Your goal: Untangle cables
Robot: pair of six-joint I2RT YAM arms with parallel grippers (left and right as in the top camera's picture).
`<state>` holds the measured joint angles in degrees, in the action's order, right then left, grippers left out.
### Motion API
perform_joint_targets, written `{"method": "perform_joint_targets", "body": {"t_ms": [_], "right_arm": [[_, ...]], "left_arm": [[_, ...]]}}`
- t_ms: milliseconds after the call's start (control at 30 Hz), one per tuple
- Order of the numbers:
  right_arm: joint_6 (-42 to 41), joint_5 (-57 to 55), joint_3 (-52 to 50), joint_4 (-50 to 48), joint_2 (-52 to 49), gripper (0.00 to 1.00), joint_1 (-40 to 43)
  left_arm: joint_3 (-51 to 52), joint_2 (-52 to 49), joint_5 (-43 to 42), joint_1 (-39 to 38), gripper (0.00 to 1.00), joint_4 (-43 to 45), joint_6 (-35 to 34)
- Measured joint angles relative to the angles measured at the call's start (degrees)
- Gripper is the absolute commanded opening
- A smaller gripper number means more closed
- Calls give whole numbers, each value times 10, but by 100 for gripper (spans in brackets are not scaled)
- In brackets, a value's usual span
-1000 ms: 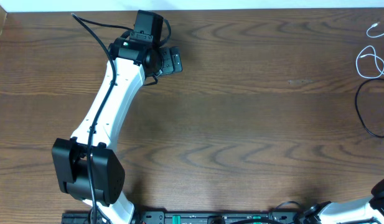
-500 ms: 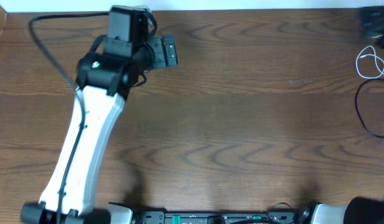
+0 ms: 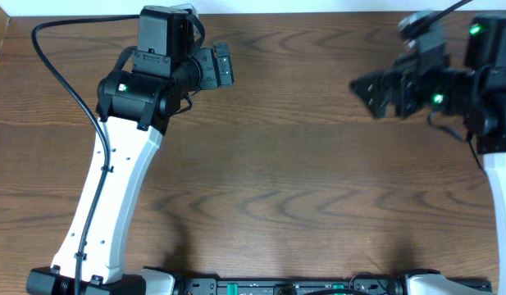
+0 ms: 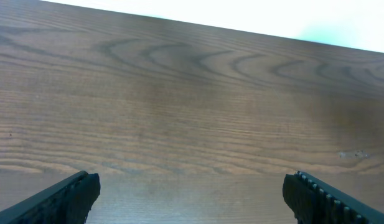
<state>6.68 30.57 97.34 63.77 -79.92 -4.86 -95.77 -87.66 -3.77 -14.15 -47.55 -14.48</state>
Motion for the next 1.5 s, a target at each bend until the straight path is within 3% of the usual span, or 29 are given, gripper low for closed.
{"method": "perform_joint_targets", "body": {"t_ms": [367,667,867,1200,1500], "right_arm": [[1,-53,0,119,1,99,-21],[34,-96,0,100,2,99,-21],[53,-145,-95,-78,82,99,-21],[76,-174,-477,-424,376,99,11],[75,-169,-723,-546,603,99,53]], "left_arm": [[0,0,0,0,99,0,0],[0,0,0,0,99,0,0],[0,0,0,0,99,0,0],[0,0,-2,0,99,0,0],[0,0,-2,0,99,0,2]]}}
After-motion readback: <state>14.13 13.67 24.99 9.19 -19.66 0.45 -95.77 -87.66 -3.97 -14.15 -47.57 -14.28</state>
